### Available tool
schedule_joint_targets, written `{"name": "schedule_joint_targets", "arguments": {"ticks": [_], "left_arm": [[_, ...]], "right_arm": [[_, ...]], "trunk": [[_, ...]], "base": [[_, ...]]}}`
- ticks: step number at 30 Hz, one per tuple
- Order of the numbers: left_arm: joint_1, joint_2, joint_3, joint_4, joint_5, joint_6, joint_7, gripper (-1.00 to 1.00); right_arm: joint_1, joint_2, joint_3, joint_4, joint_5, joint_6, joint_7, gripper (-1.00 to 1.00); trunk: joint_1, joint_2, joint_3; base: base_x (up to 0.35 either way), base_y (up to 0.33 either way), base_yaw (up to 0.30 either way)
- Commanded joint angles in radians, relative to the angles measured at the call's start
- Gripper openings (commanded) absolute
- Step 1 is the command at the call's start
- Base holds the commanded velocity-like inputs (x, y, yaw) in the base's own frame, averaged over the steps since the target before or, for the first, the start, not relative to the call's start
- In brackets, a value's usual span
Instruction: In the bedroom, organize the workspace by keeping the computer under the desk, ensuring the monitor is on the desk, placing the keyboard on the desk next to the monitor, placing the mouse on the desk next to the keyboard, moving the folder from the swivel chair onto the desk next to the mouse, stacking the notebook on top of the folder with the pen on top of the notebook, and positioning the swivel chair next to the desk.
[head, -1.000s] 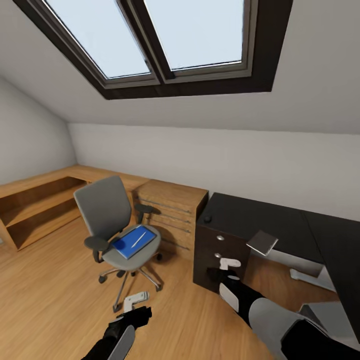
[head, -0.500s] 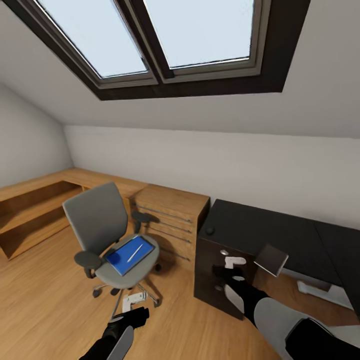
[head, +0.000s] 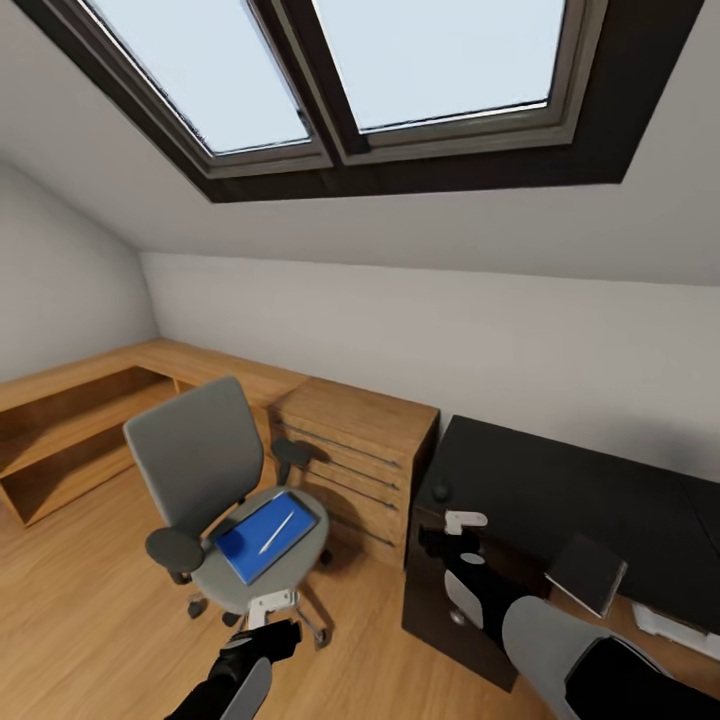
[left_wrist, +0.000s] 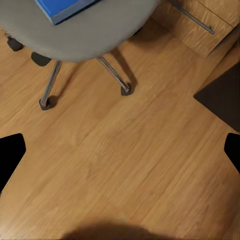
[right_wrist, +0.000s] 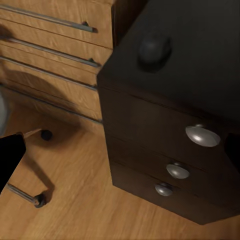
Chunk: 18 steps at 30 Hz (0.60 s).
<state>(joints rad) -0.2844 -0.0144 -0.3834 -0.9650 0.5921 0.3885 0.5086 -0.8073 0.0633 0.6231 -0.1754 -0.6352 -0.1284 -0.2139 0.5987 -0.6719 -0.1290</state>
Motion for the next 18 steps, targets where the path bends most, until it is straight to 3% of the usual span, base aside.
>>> {"name": "schedule_joint_targets", "arguments": {"ticks": [1, 14, 18], "left_arm": [[-0.001, 0.001, -0.009, -0.001, 0.008, 0.002, 0.009, 1.0], [-0.001, 0.001, -0.022, -0.004, 0.006, 0.0, 0.01, 1.0], [-0.001, 0.001, -0.057, -0.01, 0.006, 0.0, 0.01, 1.0]], "right_arm": [[-0.001, -0.001, 0.008, 0.0, -0.01, -0.004, -0.004, 1.0], [0.0, -0.005, 0.009, 0.001, -0.009, -0.007, -0.004, 1.0], [0.0, -0.004, 0.01, 0.001, -0.009, -0.003, -0.006, 1.0]], "trunk": [[-0.003, 0.006, 0.002], [-0.053, 0.097, 0.042], [-0.068, 0.125, 0.055]], "base": [[0.334, 0.0, 0.007], [0.334, 0.0, 0.001], [0.334, 0.0, 0.0]]}}
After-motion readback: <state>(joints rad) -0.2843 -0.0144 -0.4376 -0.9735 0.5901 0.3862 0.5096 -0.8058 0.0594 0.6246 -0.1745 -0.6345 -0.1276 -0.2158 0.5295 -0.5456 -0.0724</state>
